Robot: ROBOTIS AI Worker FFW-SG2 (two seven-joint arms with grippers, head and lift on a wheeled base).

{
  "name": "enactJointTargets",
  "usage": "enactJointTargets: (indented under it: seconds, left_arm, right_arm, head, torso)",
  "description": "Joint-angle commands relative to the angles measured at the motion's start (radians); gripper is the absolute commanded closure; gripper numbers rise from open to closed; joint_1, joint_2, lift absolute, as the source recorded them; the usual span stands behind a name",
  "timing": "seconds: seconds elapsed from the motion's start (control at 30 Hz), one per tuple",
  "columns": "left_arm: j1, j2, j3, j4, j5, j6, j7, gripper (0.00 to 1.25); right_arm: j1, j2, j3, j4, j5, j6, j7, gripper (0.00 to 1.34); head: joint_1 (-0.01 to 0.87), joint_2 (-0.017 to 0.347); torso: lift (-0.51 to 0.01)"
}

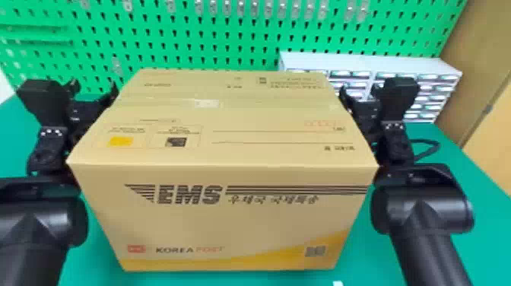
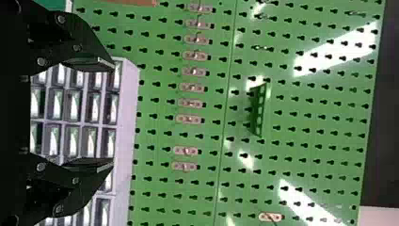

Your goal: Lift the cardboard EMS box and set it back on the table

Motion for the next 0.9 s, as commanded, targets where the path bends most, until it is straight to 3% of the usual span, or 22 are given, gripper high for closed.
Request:
enactJointTargets:
  seconds: [0.0, 0.87]
  left_arm:
    - [0.004, -0.001, -0.005, 0.011, 0.003, 0.001, 0.000, 0.49]
    - [0.035, -0.003, 0.015, 0.109, 0.017, -0.001, -0.002, 0.49]
  right_arm:
    - [0.011, 0.004, -0.003, 0.022, -0.003, -0.012, 0.000, 0.54]
    - [0.041, -0.019, -0.012, 0.127, -0.018, -0.033, 0.000, 0.53]
  head:
    - [0.678, -0.015]
    - [0.678, -0.015]
  torso:
    - [-0.093]
    - [-0.093]
